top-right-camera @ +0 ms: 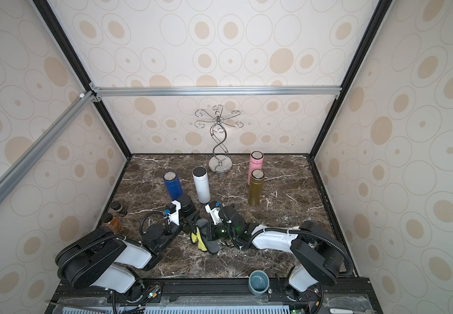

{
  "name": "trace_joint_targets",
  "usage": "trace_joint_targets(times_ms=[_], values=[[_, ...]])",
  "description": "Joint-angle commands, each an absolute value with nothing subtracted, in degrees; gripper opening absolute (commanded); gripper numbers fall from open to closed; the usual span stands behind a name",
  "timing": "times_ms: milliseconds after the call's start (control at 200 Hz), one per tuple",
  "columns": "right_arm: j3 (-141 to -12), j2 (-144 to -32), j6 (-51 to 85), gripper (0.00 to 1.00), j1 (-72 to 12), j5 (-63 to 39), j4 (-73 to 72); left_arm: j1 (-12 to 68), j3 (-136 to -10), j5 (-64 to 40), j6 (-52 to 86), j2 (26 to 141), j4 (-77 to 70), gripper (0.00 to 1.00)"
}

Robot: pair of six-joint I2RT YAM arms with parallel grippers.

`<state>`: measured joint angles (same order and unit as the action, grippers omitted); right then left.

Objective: Wipe the surface of the thermos
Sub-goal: Wipe the dirt from the surface of the thermos.

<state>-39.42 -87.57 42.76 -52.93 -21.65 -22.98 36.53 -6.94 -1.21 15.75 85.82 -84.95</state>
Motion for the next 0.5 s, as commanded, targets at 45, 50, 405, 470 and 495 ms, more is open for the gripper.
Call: trace_joint_targets(times_ms=[45, 50, 405, 470, 495], values=[[-42.9, -91.9, 39.1, 0.0, -53.7, -18.8, -19.0, 36.2, -8.9, -2.2, 17.2, 87.1, -86.4, 0.0], [-42.9, -92.0, 39.1, 0.0, -53.8, -18.6, -19.0, 36.1, -8.9, -2.2, 17.2, 87.1, -86.4, 0.0], [-44.3, -100.2, 39.4, 0.0, -54.0, -15.1, -20.3, 36.3, -8.8, -2.5, 17.4, 85.8, -85.0, 0.0], [-44.2, -99.4, 38.8, 0.0, -54.7, -14.1, -20.6, 36.5, -8.8, -2.3, 17.2, 85.4, -84.5, 0.0], [-44.3, -99.1, 38.6, 0.0, -55.0, -13.8, -20.8, 36.5, -8.8, -2.2, 17.1, 85.2, -84.3, 0.0]])
